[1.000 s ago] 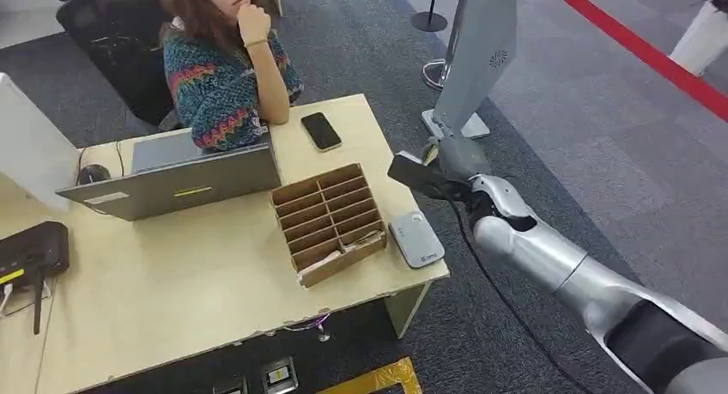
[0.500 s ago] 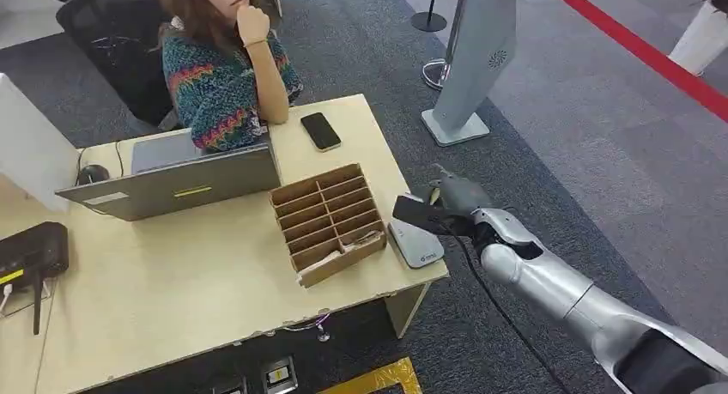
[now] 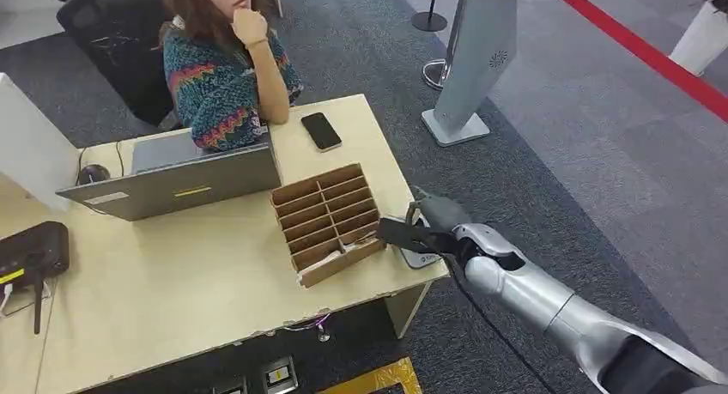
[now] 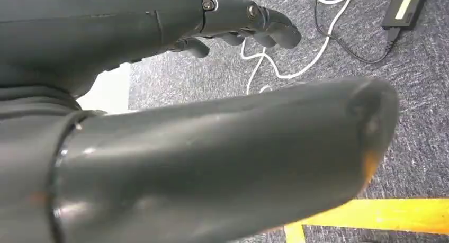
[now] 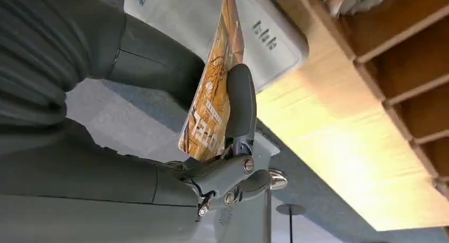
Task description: Pass the card to the sensor for recognition and then transmit it.
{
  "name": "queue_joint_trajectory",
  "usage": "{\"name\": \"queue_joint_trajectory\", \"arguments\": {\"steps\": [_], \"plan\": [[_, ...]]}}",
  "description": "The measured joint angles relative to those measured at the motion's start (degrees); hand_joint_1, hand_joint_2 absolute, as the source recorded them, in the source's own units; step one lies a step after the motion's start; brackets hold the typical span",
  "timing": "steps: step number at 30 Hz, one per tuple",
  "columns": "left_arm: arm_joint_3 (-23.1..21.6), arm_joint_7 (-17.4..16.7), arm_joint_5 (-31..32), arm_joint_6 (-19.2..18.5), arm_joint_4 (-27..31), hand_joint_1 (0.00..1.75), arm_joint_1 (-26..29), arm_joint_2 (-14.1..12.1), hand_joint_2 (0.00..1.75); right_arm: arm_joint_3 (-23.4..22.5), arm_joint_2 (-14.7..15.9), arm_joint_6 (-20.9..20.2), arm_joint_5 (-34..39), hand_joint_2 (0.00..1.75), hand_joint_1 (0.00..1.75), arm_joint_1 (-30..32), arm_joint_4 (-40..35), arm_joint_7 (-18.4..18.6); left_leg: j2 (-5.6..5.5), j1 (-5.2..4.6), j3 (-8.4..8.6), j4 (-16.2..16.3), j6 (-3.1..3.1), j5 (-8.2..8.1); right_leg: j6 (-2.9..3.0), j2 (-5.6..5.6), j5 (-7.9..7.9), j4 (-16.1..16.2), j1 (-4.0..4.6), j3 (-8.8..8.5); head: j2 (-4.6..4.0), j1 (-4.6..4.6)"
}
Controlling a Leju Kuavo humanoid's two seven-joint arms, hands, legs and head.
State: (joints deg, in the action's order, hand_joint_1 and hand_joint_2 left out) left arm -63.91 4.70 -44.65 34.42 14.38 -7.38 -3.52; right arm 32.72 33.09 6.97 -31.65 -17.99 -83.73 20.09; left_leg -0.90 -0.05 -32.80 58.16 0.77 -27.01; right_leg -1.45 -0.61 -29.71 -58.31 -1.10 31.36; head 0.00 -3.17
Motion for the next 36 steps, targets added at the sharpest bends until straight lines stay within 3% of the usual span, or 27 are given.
{"name": "queue_joint_trajectory", "arguments": {"steps": [36], "plan": [[0.0,-0.4,0.0,0.7,0.0,0.0,0.0,0.0,0.0,1.7,-5.0,0.1,1.6,1.75,1.75,0.1,6.5,-2.1,0.03,0.02,0.04,0.0,0.0,0.0,0.01,0.02,0.01,0.0,0.01,-0.03,0.0,0.0]]}}
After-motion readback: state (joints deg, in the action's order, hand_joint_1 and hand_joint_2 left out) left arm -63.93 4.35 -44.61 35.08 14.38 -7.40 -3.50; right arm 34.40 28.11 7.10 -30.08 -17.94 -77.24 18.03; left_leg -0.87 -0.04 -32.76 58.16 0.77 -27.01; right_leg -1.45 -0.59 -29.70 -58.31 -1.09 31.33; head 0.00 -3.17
